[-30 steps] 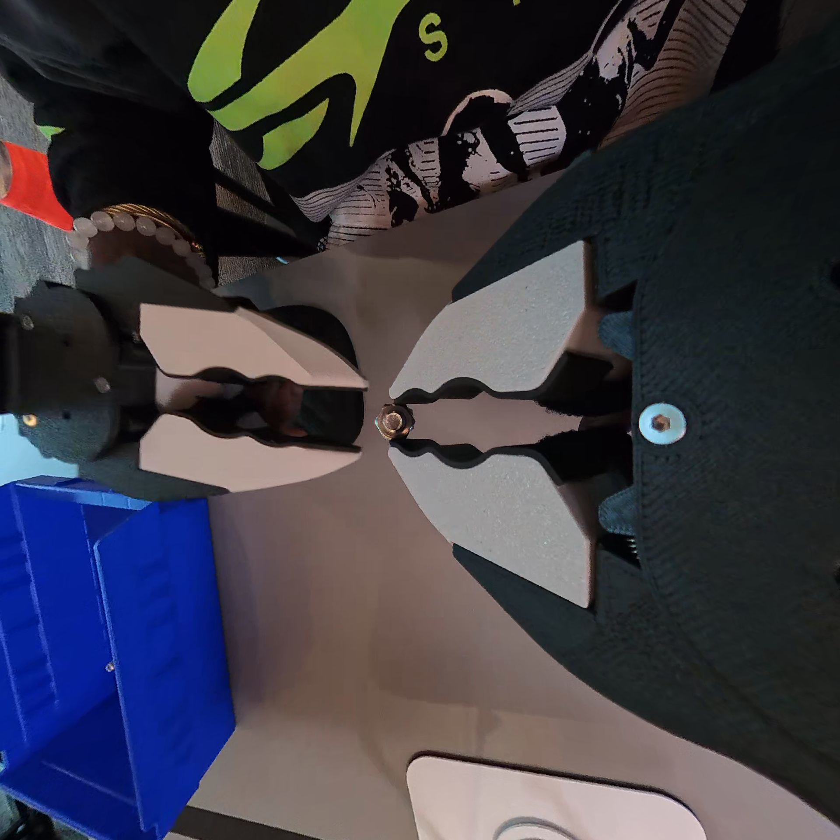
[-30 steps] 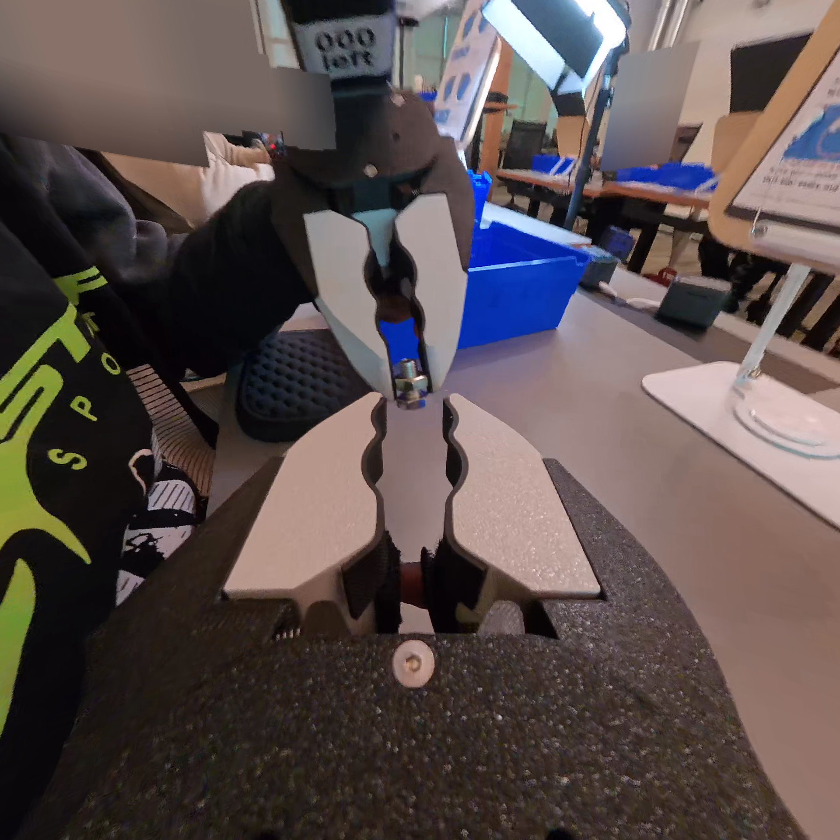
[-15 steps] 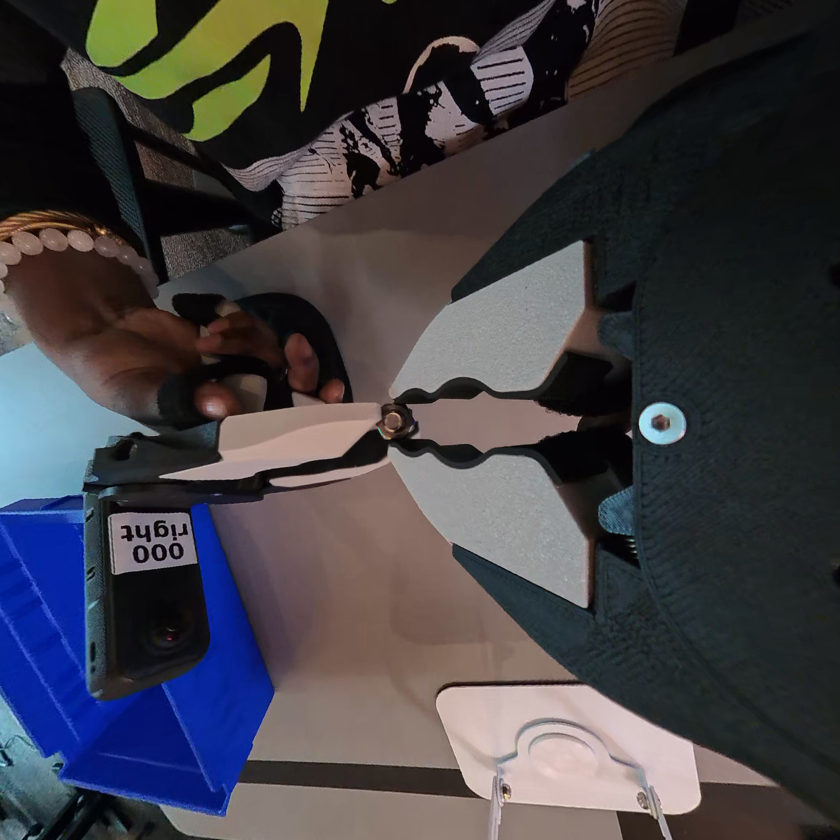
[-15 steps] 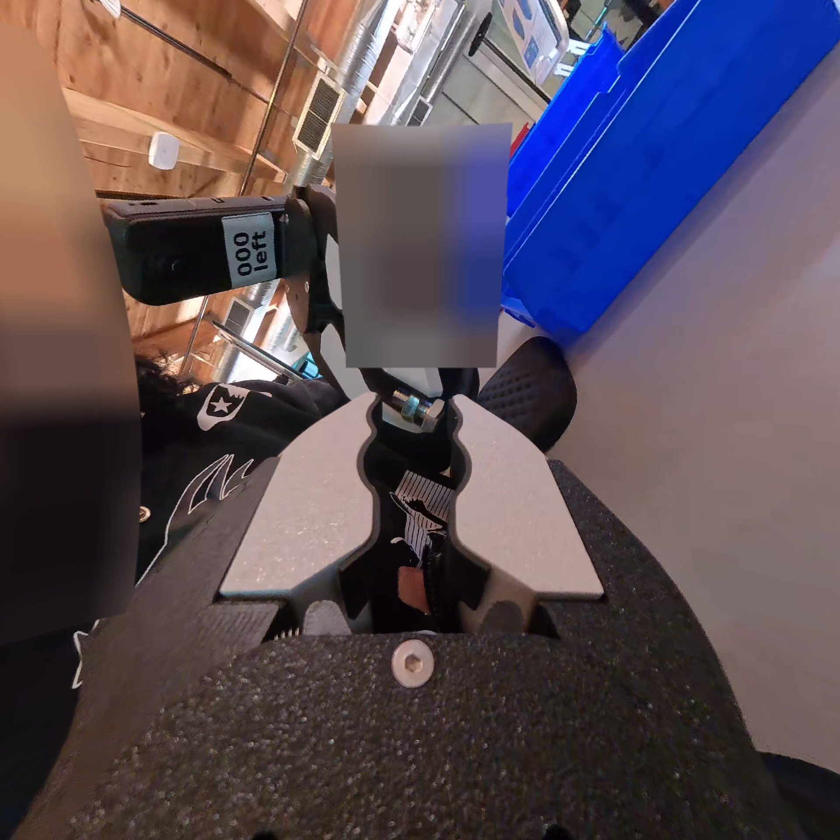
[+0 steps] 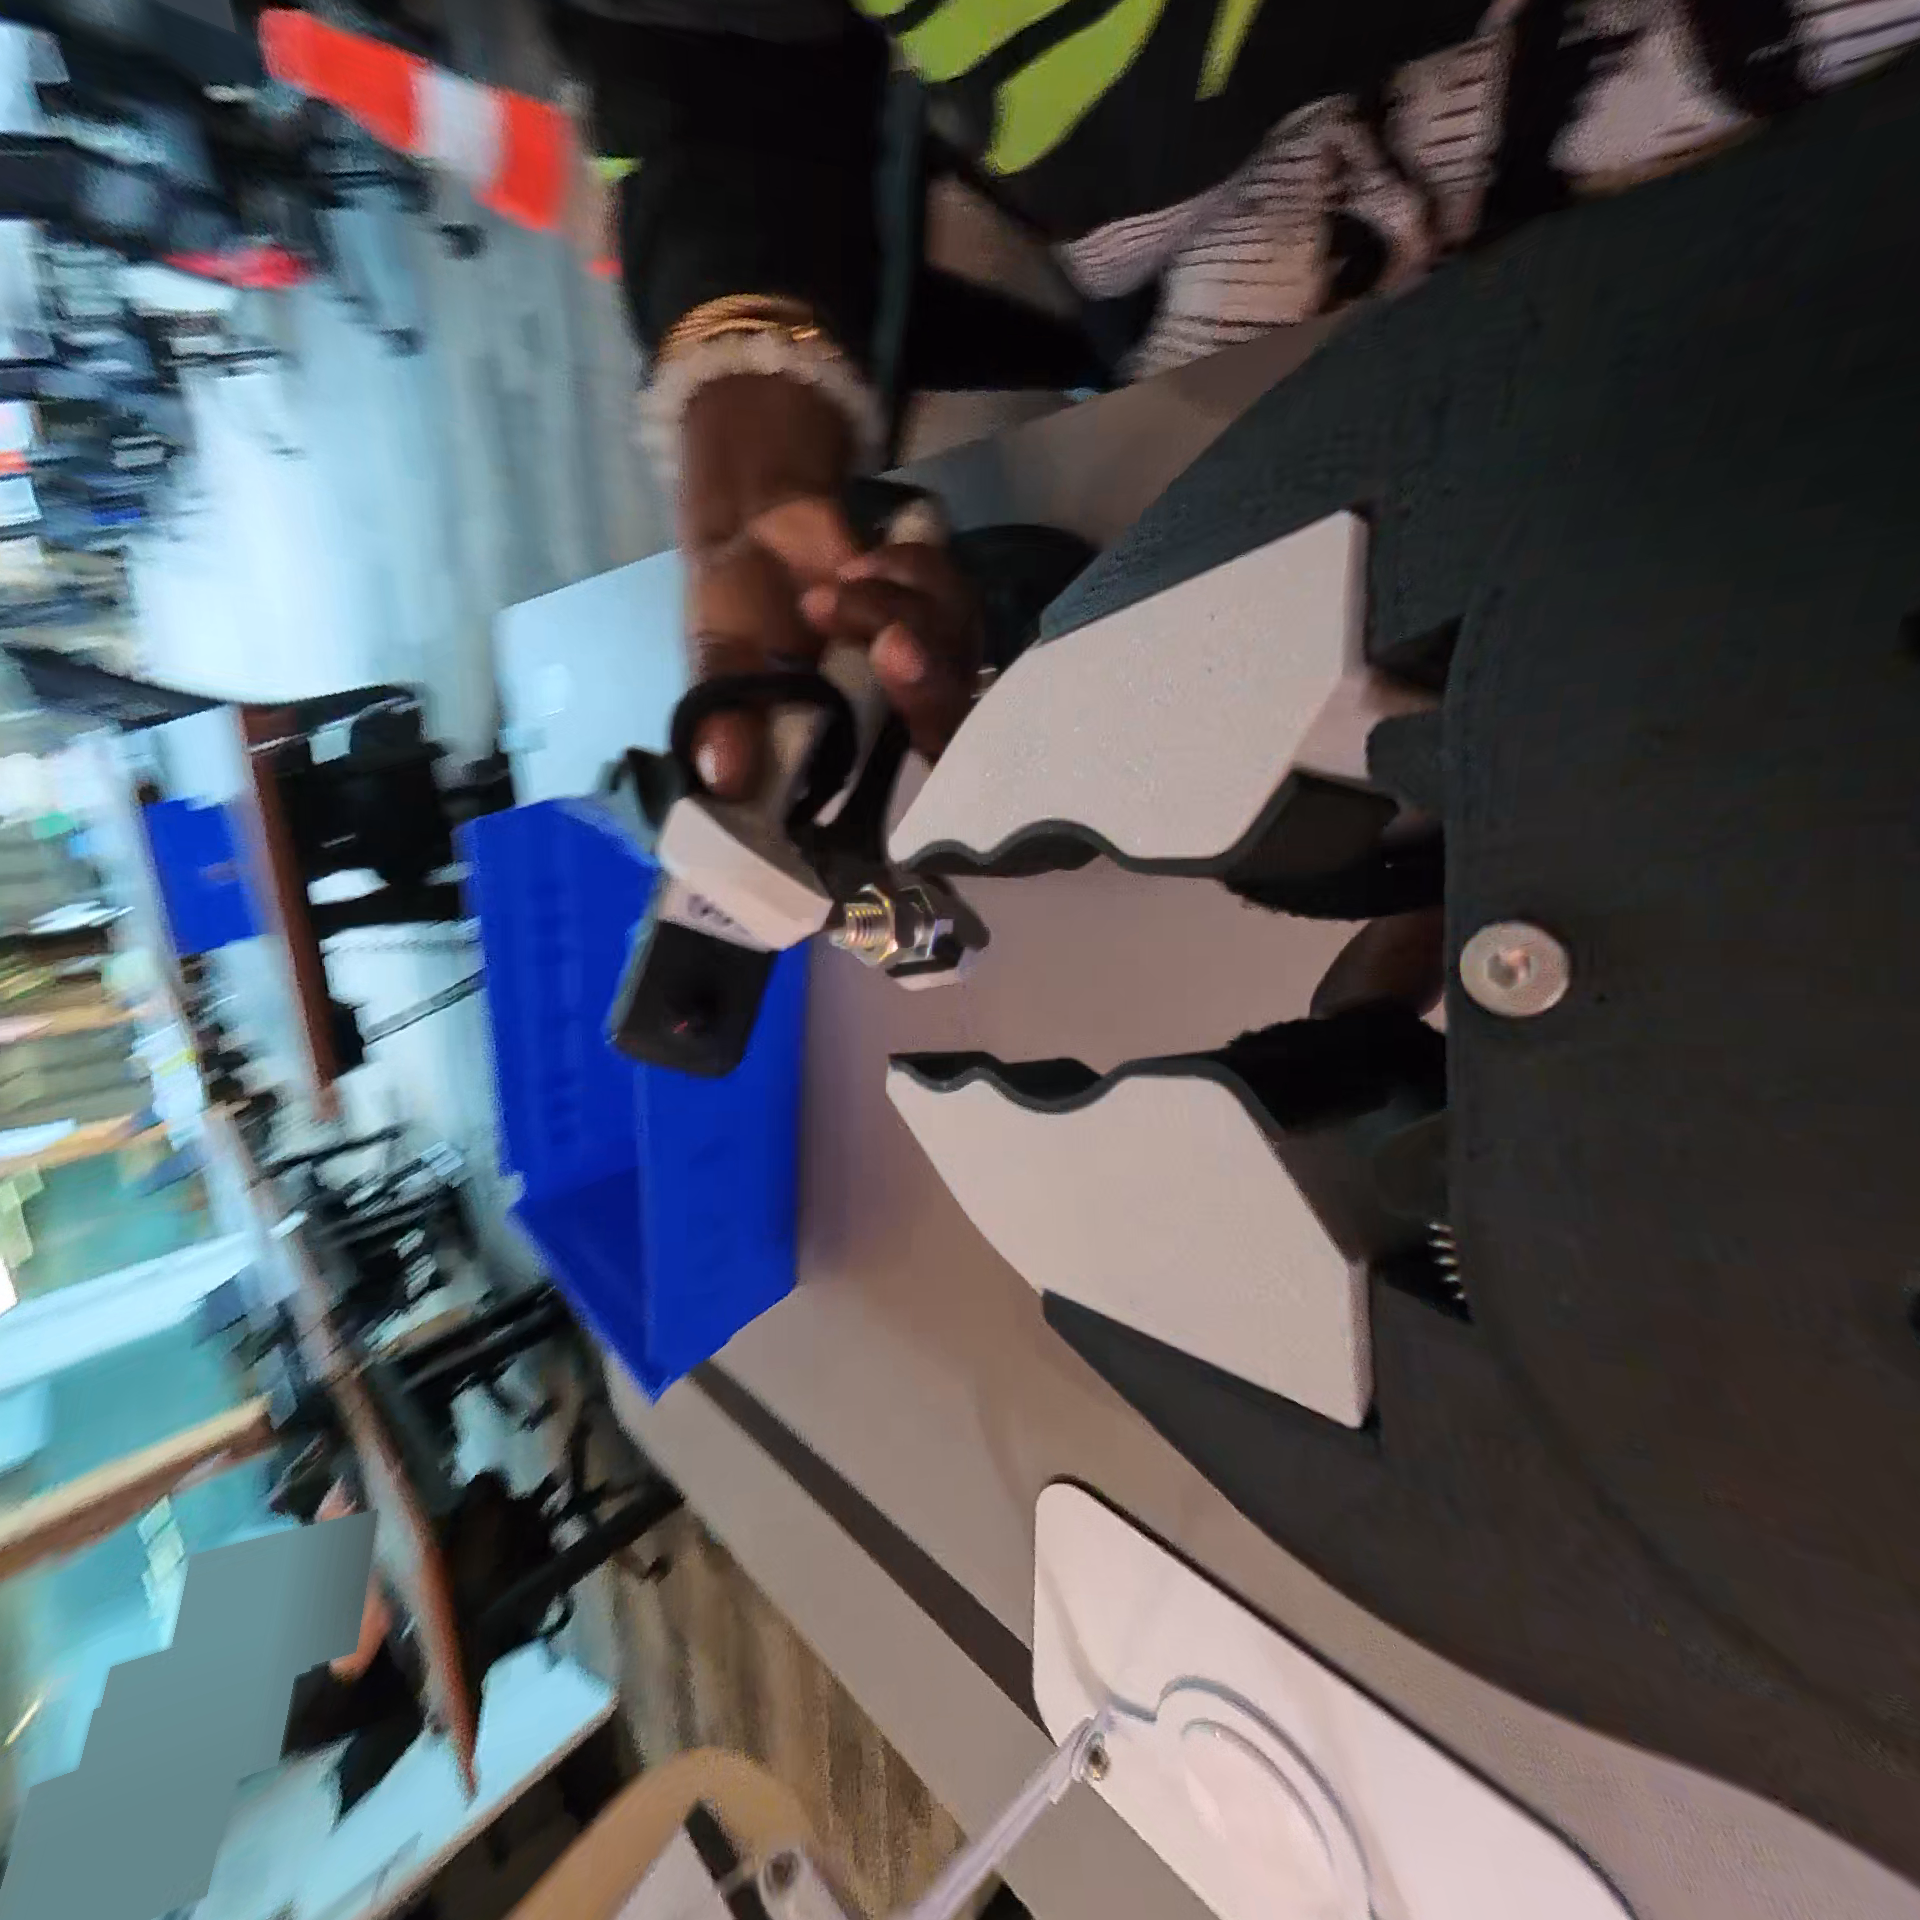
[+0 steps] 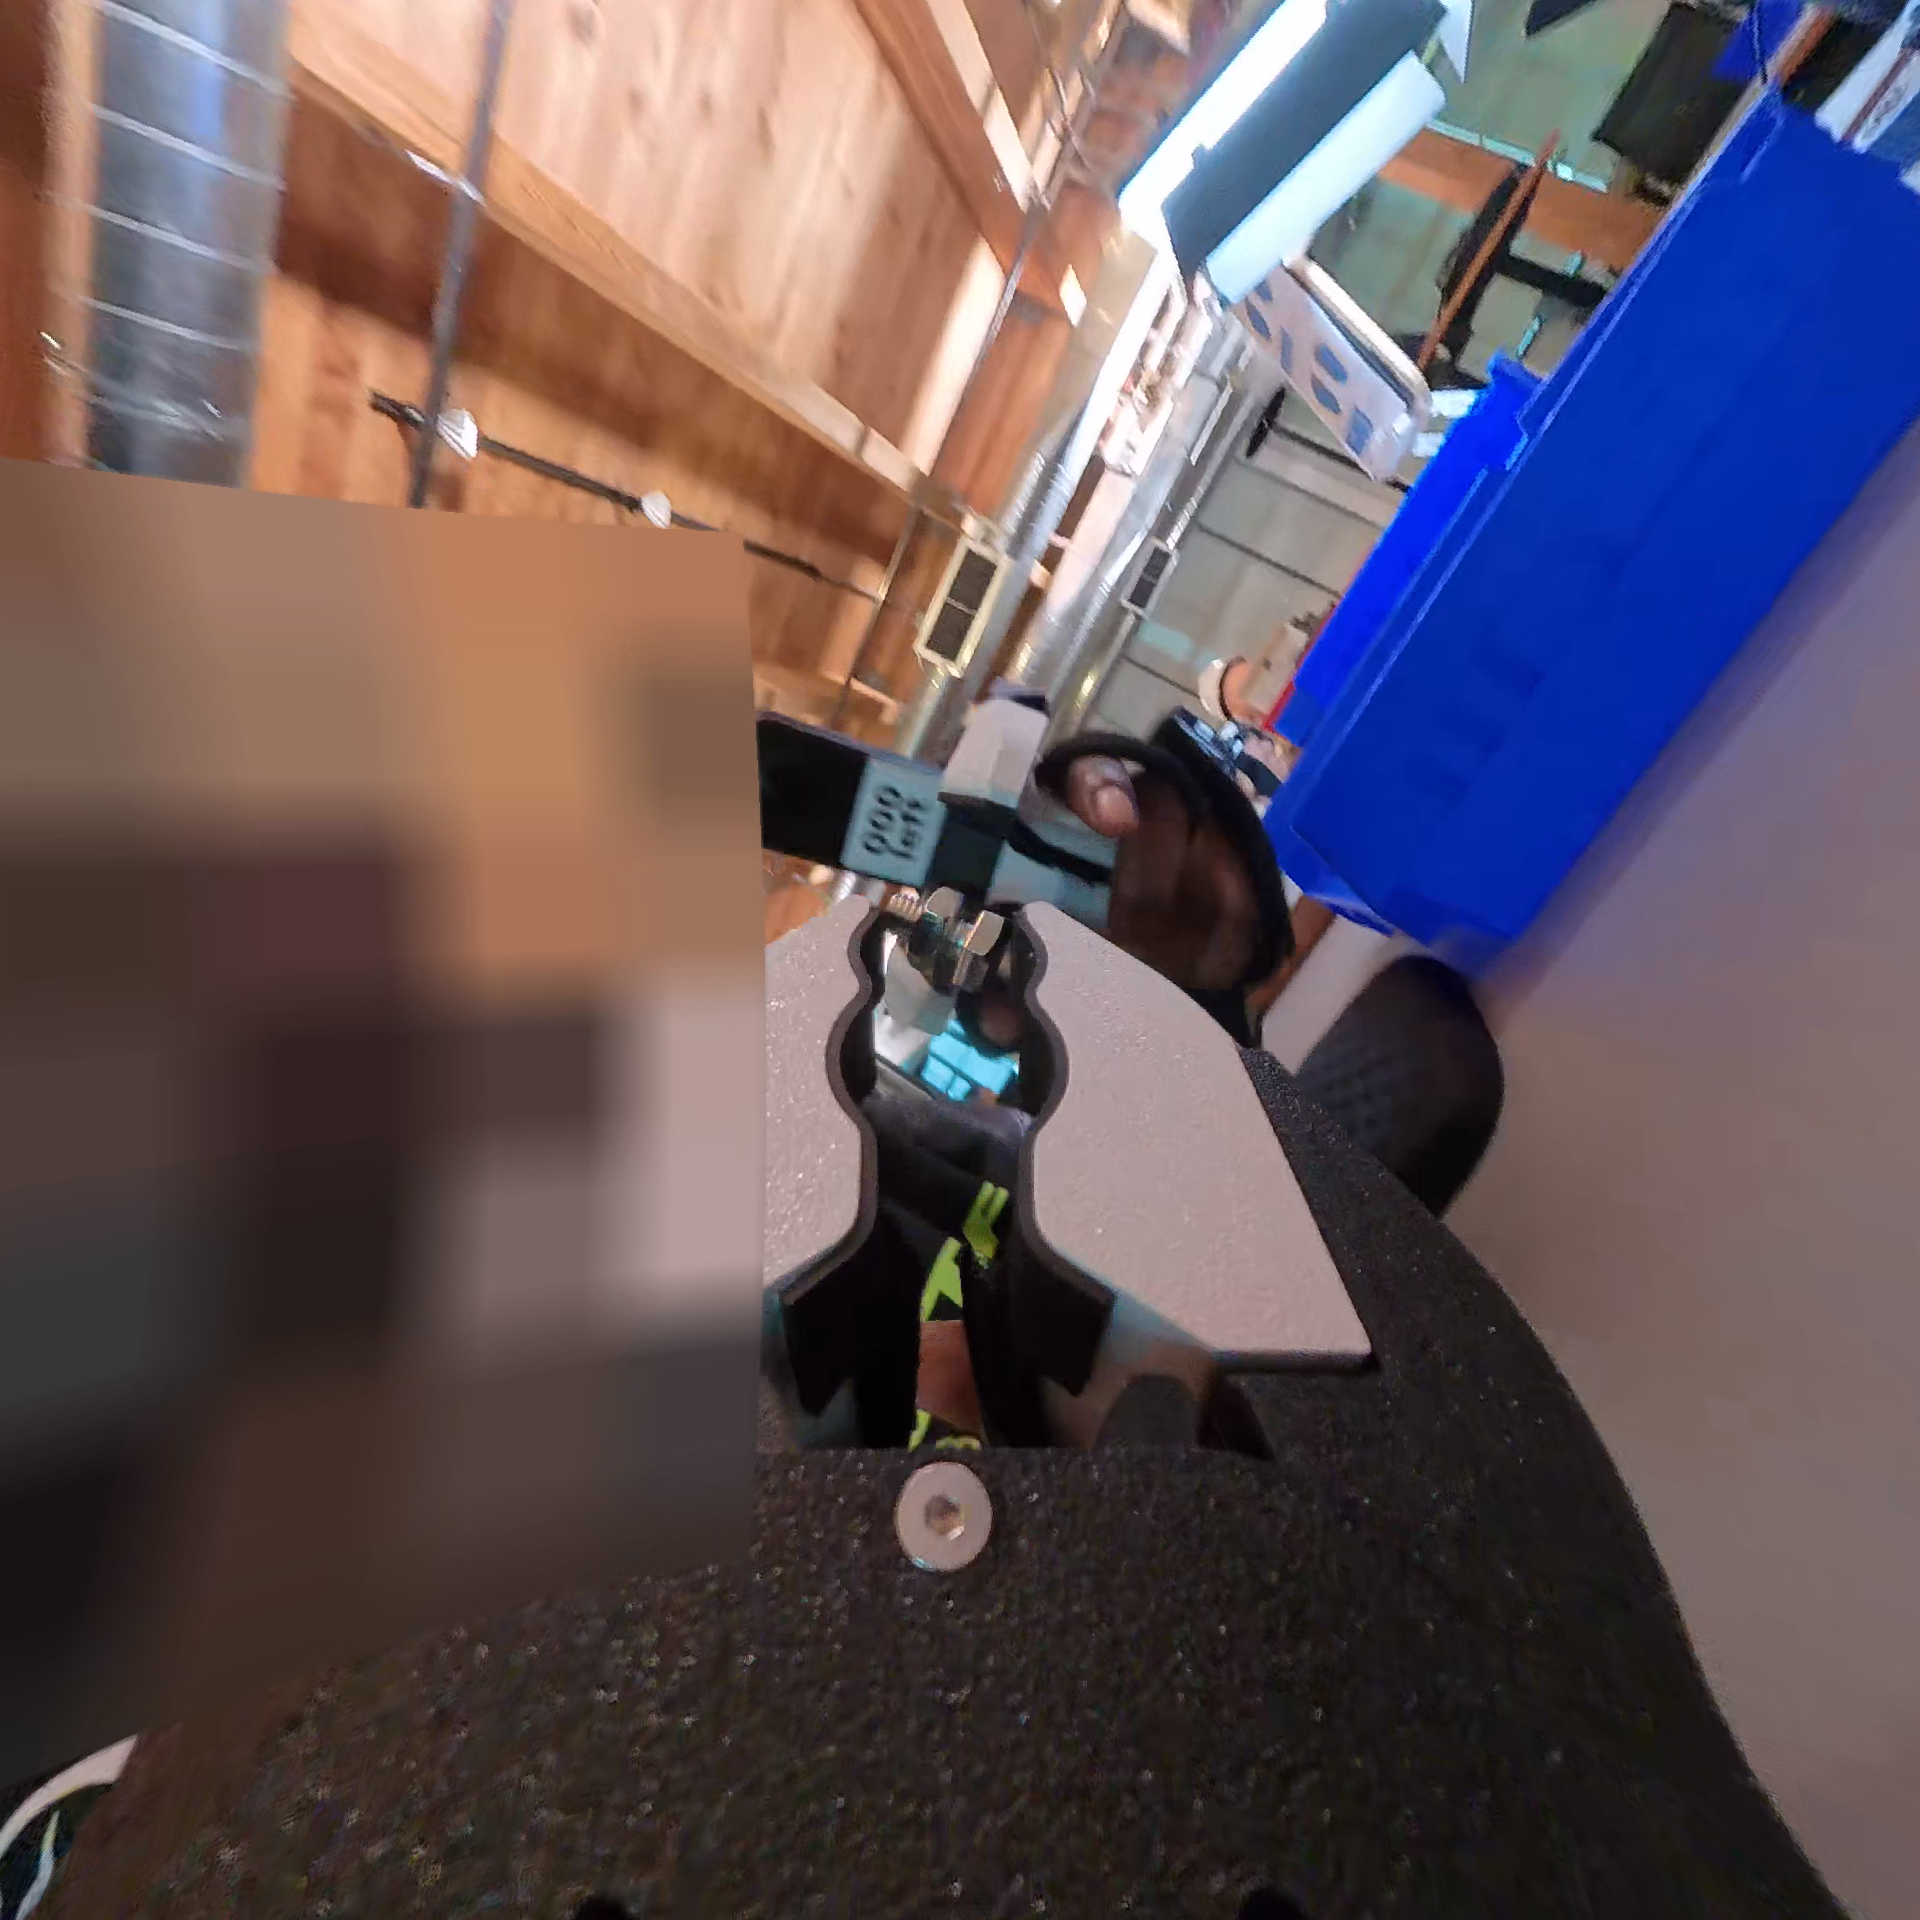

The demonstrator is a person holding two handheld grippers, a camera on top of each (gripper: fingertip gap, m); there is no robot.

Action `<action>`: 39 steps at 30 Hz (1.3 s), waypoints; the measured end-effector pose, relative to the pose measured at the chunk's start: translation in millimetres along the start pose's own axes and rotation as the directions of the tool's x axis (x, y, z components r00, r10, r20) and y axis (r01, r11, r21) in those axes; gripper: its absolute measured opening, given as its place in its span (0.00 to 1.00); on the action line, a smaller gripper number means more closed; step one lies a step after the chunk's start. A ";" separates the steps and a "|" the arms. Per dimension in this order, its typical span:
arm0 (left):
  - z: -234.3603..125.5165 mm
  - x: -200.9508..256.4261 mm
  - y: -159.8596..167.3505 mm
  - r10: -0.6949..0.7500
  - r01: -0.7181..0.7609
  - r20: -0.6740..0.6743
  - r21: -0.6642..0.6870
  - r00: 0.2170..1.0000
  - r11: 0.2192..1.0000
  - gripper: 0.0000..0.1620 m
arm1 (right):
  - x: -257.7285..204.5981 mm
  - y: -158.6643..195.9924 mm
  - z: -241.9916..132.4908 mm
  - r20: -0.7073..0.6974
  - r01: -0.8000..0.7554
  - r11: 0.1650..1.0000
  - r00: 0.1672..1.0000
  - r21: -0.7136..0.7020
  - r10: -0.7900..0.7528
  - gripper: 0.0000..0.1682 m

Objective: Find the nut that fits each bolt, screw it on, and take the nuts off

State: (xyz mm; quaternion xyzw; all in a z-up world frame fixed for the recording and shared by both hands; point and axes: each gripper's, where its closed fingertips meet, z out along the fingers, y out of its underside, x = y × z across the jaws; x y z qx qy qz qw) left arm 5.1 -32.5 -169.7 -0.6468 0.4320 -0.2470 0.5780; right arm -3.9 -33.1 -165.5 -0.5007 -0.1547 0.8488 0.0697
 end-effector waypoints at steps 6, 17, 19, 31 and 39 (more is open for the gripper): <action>2.3 0.5 -3.7 -0.021 0.003 0.117 0.157 0.993 0.988 0.20 | -5.3 -0.9 5.1 0.039 -0.019 1.000 0.999 0.017 0.019 0.13; -1.2 2.4 -0.8 0.010 -0.027 0.107 0.159 0.994 0.987 0.09 | -3.4 6.4 11.5 0.008 0.032 0.999 0.999 -0.038 -0.032 0.14; -4.0 -3.1 -0.6 -0.020 -0.002 0.128 0.170 0.992 0.985 0.09 | 5.9 5.5 8.9 -0.107 0.190 0.979 0.975 -0.073 -0.197 0.23; 2.1 -9.4 21.5 -0.021 0.009 0.188 0.063 0.982 0.998 0.09 | 9.8 -5.7 8.4 -0.321 0.766 0.384 0.243 -0.515 -0.916 0.06; 1.5 -11.4 23.2 -0.090 0.076 0.173 0.086 0.981 0.993 0.14 | 2.5 -7.6 11.0 -0.311 0.756 0.461 0.349 -0.465 -0.884 0.04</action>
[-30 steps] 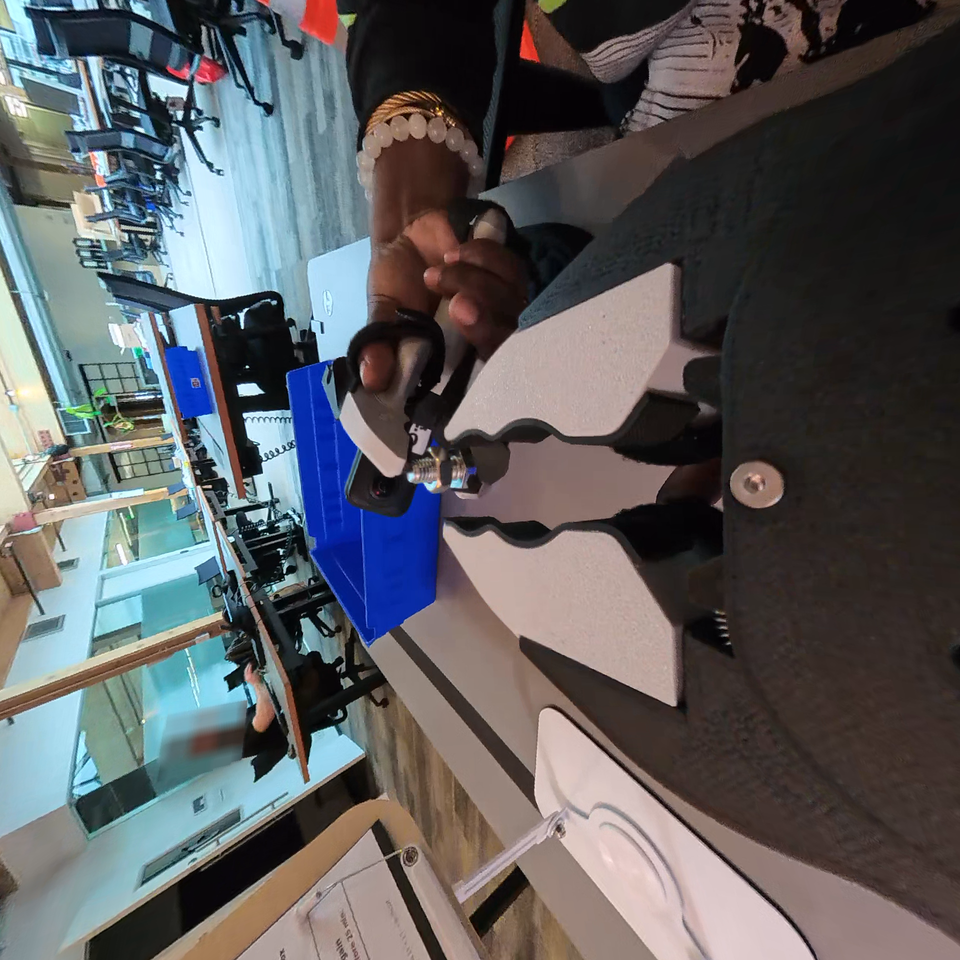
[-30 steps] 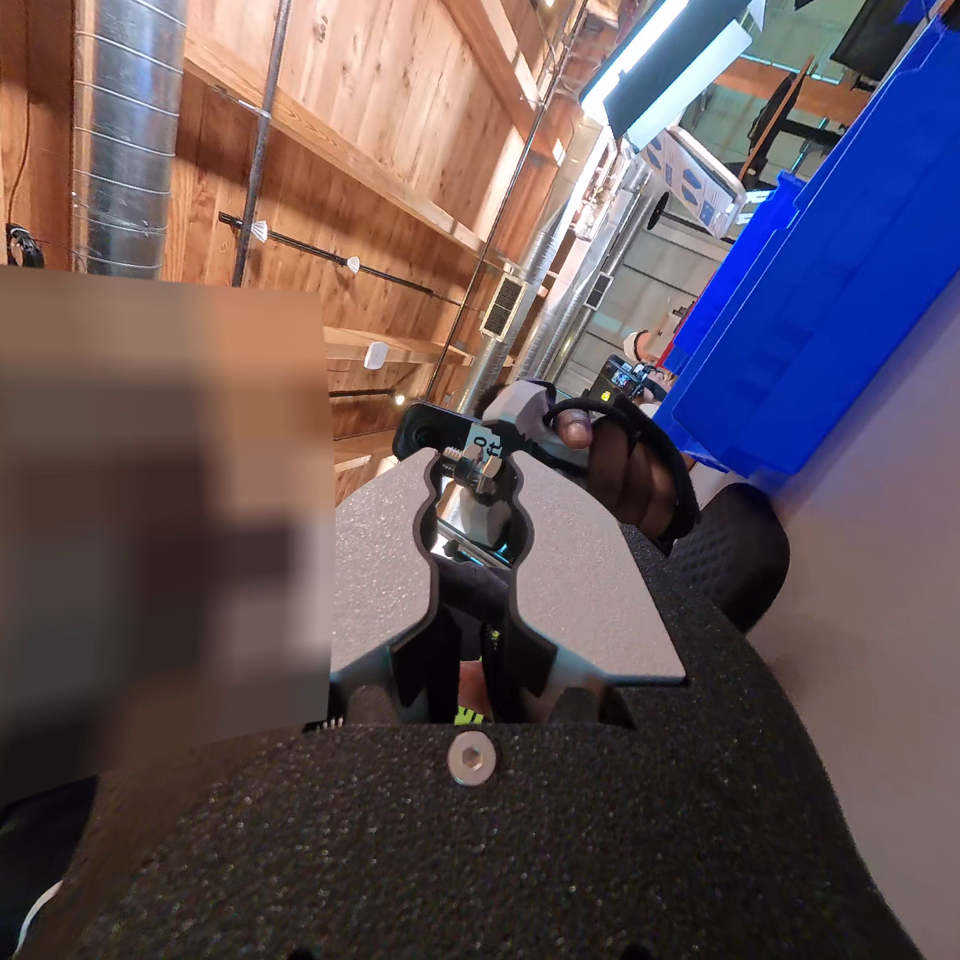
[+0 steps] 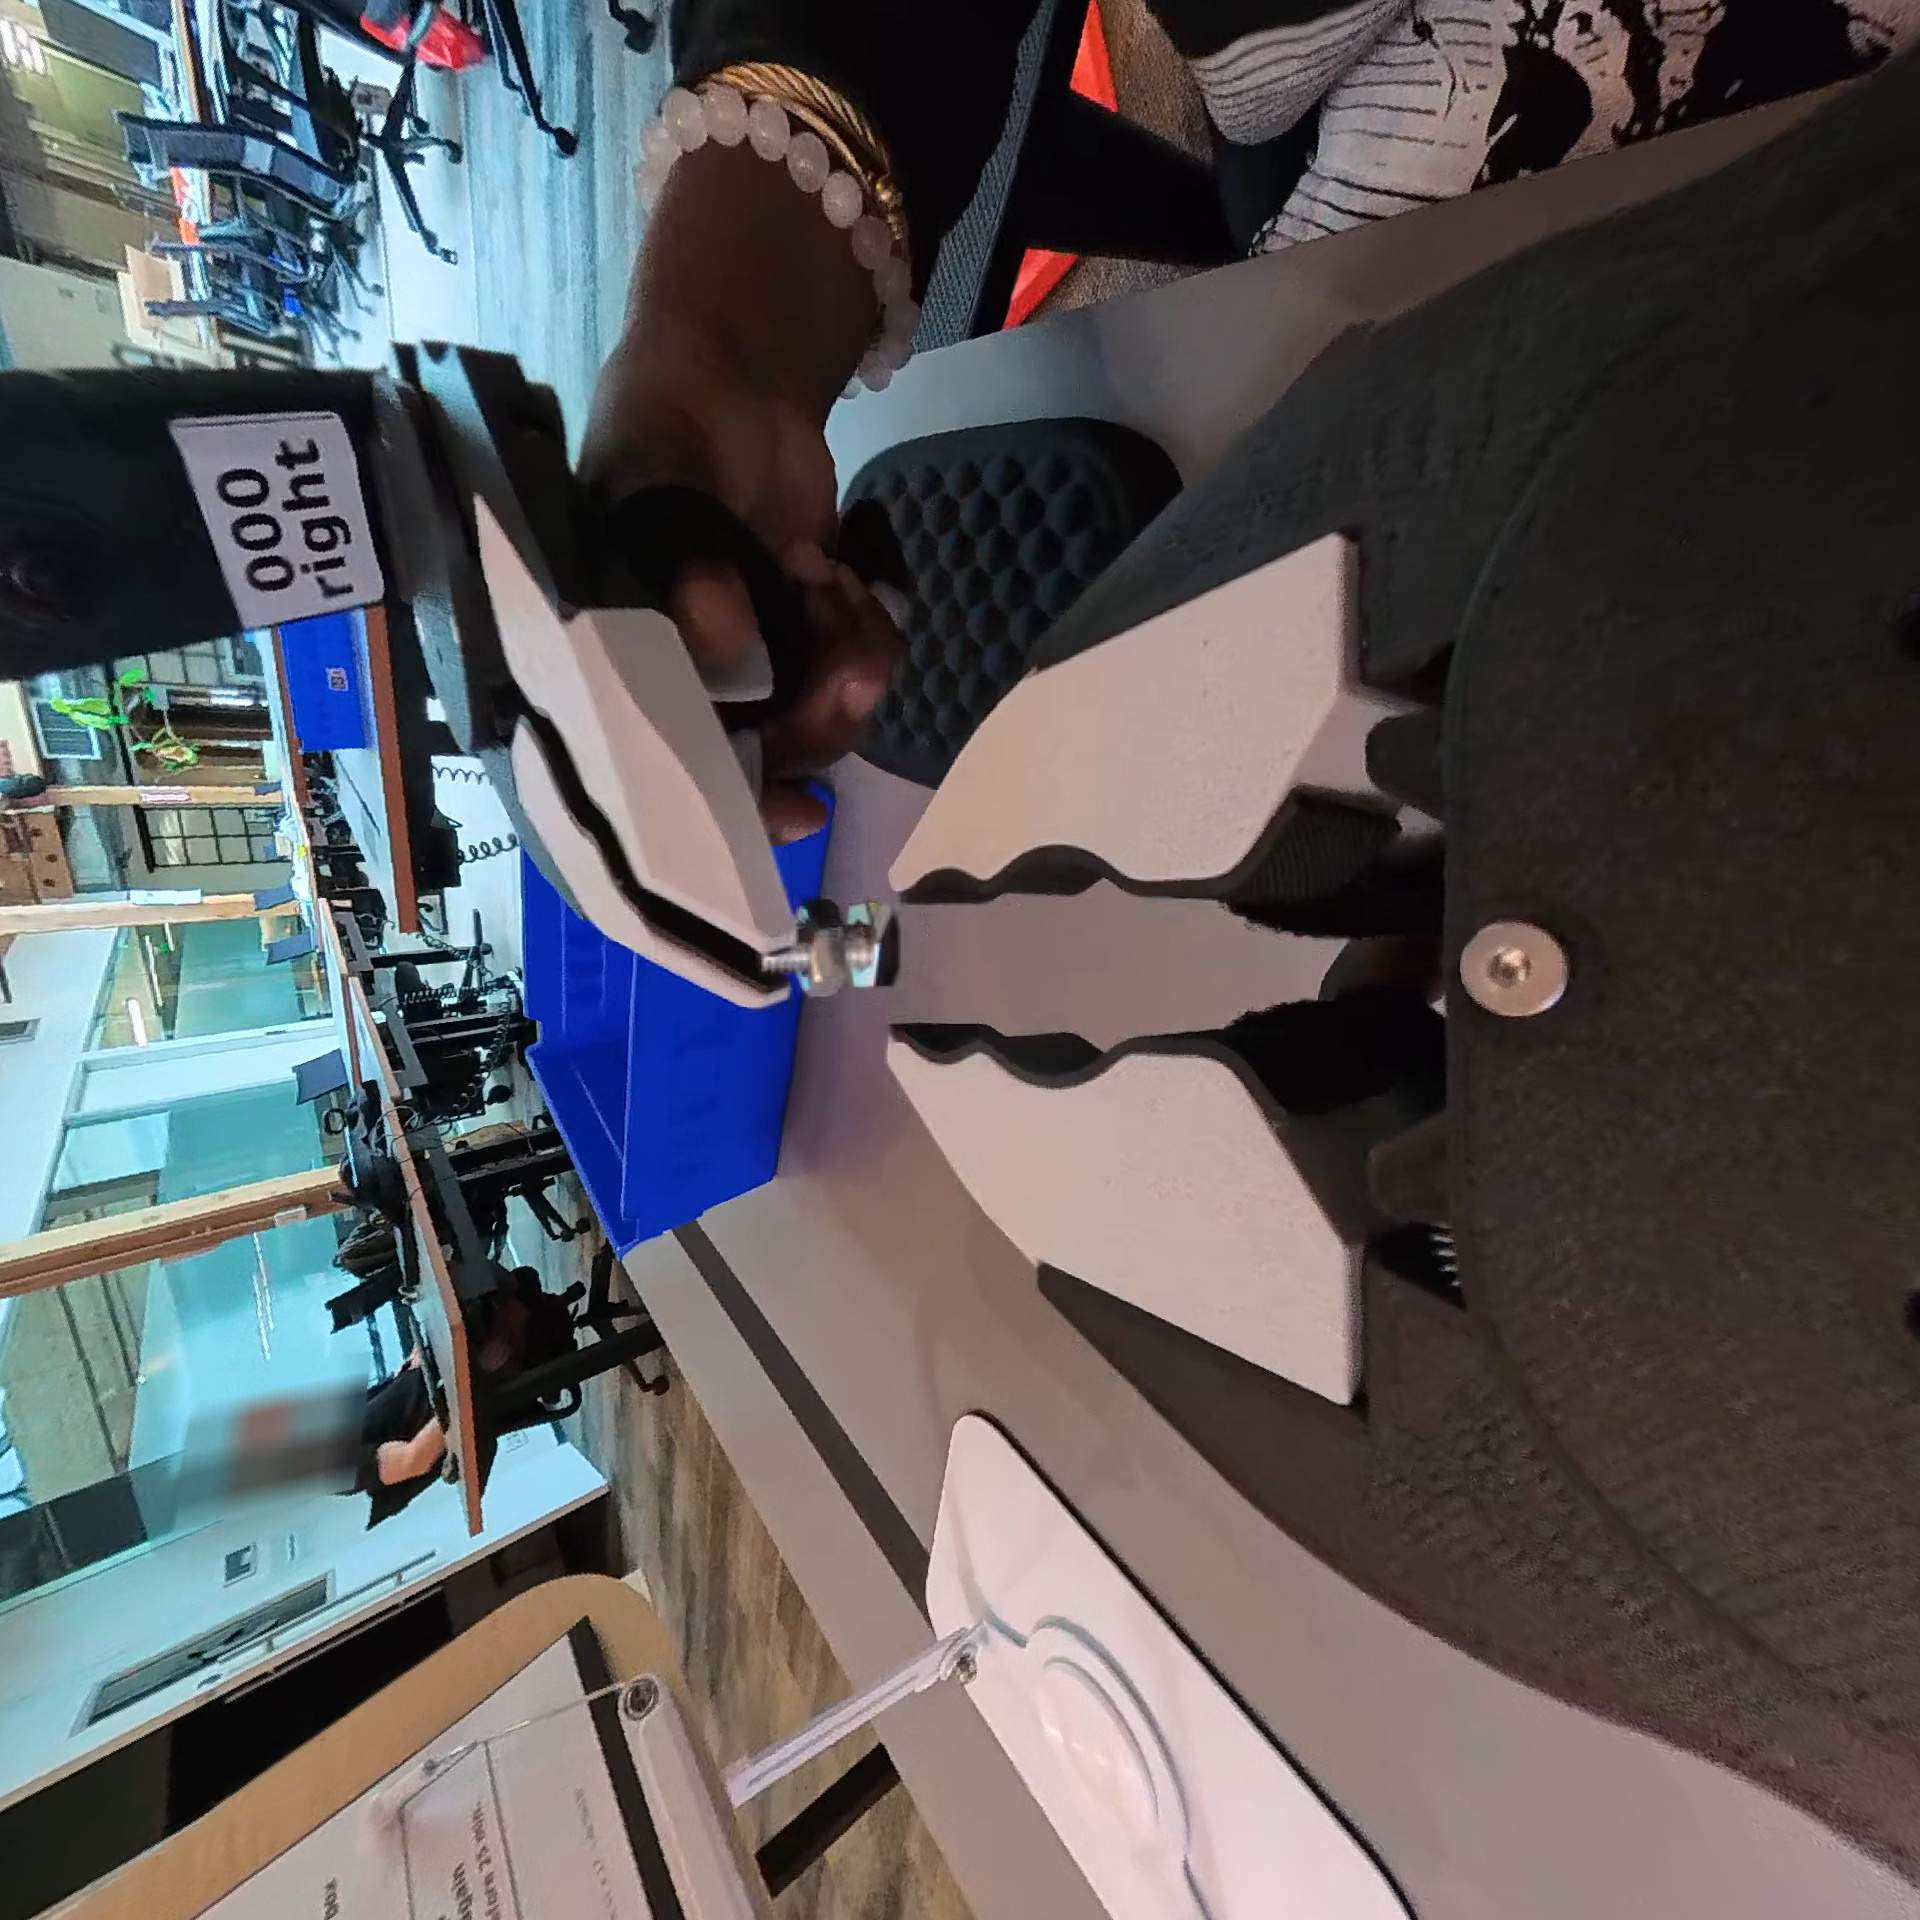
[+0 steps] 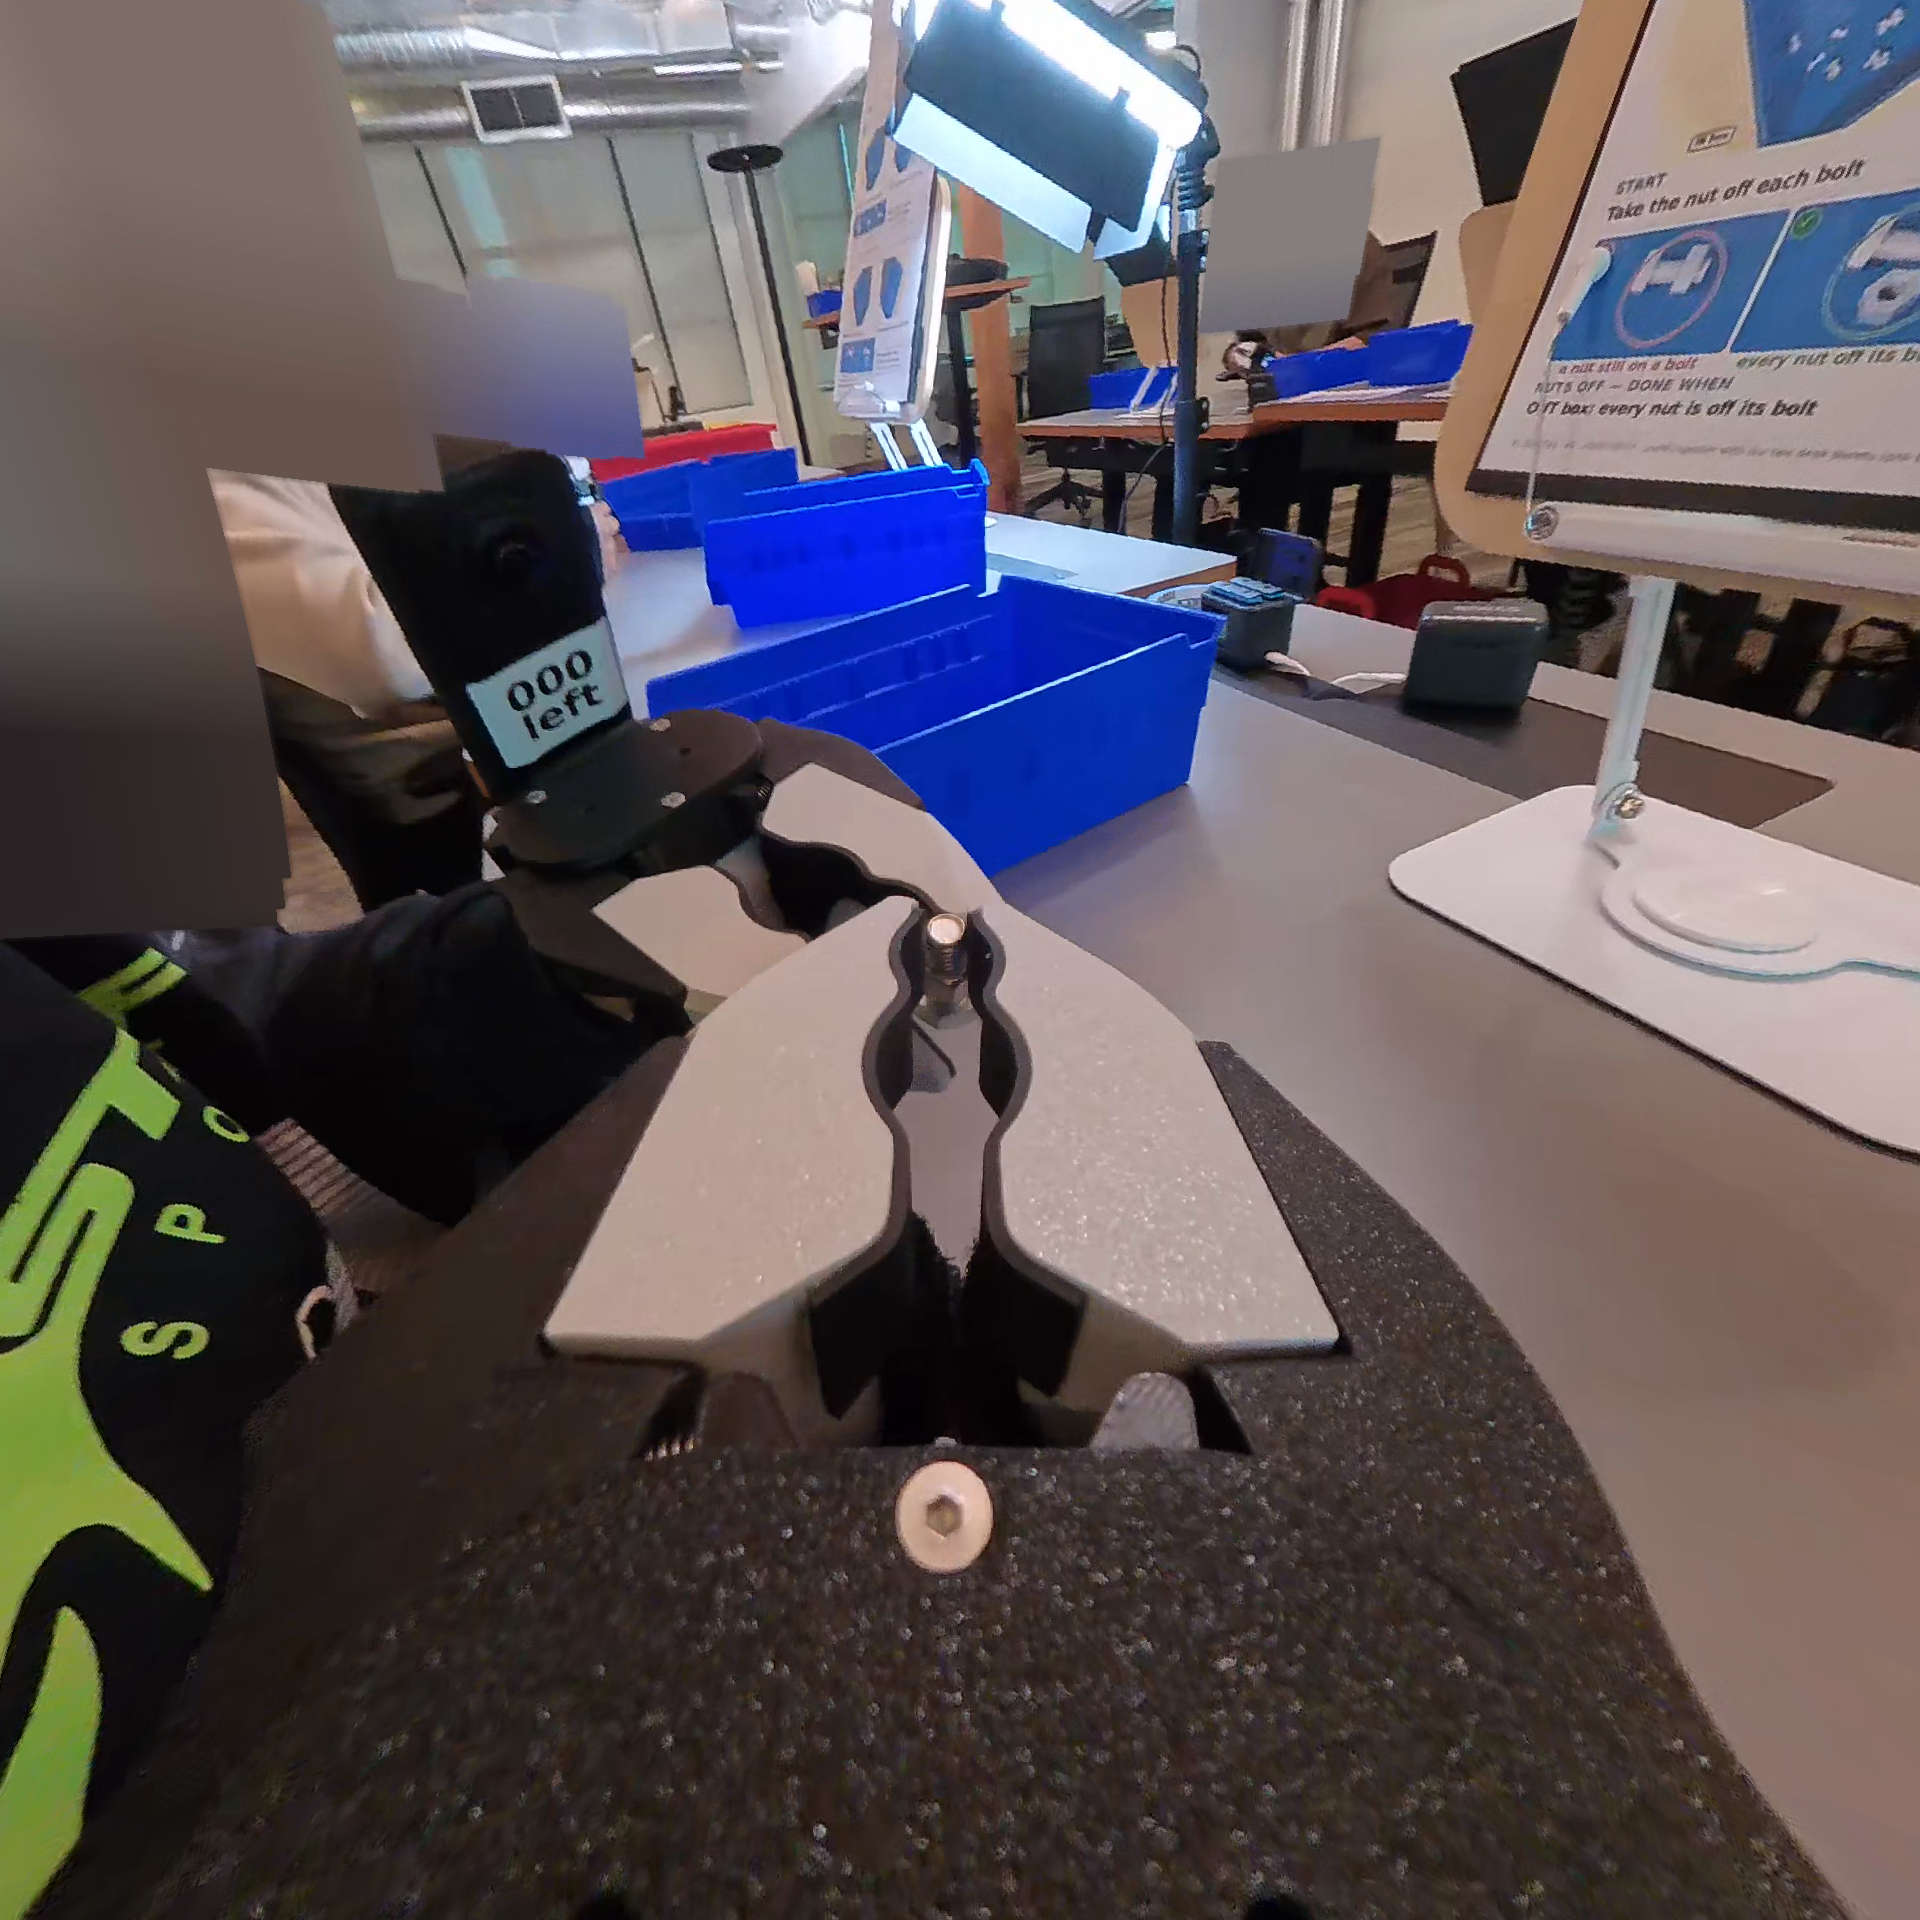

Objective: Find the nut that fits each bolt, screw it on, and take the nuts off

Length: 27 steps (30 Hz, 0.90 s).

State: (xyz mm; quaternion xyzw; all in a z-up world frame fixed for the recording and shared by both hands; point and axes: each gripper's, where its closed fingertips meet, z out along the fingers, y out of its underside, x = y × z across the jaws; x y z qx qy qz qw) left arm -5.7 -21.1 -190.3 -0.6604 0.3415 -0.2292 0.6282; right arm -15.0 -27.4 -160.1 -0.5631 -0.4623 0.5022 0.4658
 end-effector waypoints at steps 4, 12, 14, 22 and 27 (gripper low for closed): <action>-0.2 2.5 -0.5 -0.009 0.010 -0.015 0.012 1.000 1.000 0.14 | -2.2 1.9 1.9 0.024 -0.022 1.000 0.999 -0.017 0.022 0.04; -0.1 6.2 0.9 -0.021 0.022 -0.042 0.014 0.999 1.000 0.10 | -5.8 3.3 5.1 0.041 -0.005 1.000 0.999 -0.024 0.006 0.04; -0.4 7.1 0.1 -0.030 0.031 -0.050 0.024 0.998 0.999 0.09 | -6.4 2.3 5.1 0.046 -0.003 1.000 0.999 -0.019 0.003 0.04; -3.9 9.4 -4.9 -0.126 0.136 -0.099 0.108 0.987 0.985 0.09 | -5.9 1.4 5.1 0.027 0.019 0.999 0.999 0.051 -0.020 0.27; -4.6 16.4 -9.0 -0.137 0.158 -0.148 0.137 0.979 0.978 0.09 | -5.0 5.1 11.6 0.015 0.031 0.998 0.999 0.058 -0.032 0.23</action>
